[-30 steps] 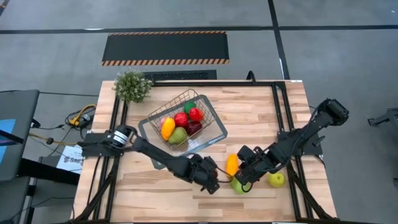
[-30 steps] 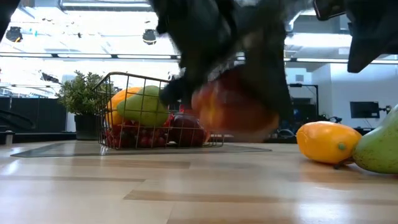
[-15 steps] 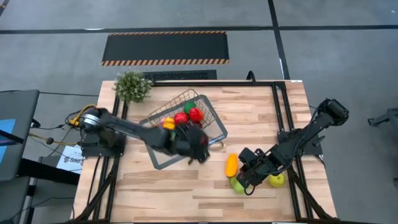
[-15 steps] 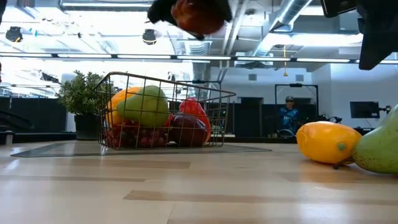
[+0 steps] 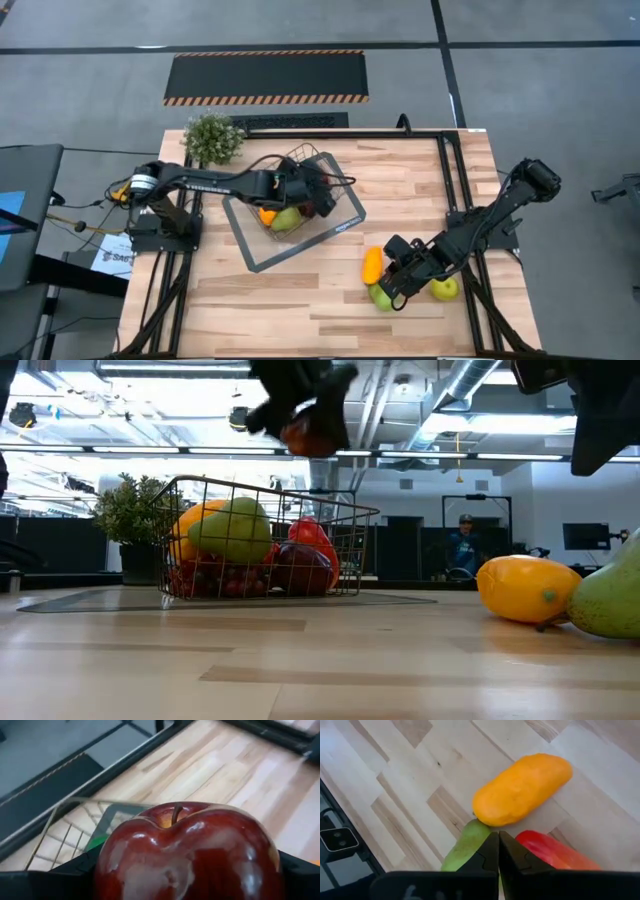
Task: Build produce basket
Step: Put the dark red apple into the gold wire basket
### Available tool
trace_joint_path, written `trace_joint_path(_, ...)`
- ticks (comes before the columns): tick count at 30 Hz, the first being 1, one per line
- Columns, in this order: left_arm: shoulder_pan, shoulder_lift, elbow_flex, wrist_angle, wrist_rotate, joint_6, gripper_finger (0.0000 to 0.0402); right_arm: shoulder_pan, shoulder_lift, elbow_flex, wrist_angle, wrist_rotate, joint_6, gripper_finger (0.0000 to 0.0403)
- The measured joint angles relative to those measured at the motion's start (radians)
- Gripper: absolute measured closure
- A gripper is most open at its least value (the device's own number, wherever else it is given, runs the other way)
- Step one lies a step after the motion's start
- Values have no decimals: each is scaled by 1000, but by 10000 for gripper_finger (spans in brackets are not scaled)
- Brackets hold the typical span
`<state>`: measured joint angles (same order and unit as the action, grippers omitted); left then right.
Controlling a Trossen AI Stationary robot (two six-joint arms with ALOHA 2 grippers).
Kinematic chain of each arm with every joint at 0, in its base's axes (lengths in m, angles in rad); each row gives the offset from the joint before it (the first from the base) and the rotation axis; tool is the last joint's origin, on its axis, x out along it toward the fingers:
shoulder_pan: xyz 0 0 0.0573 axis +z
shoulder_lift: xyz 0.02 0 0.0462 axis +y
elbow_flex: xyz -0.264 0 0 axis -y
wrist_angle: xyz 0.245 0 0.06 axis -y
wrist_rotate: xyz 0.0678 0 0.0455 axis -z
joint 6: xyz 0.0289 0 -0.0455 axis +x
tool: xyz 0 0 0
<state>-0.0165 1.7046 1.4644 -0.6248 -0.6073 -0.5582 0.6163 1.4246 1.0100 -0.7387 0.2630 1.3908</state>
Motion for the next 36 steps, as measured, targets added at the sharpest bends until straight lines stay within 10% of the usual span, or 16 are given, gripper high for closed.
trace_joint_path(13,57,-2,-295,352,80,17,89,-37,0,0,-43,0,-1,384)
trace_joint_path(36,68,32,-336,434,166,57,60,-37,0,0,-89,0,-3,382)
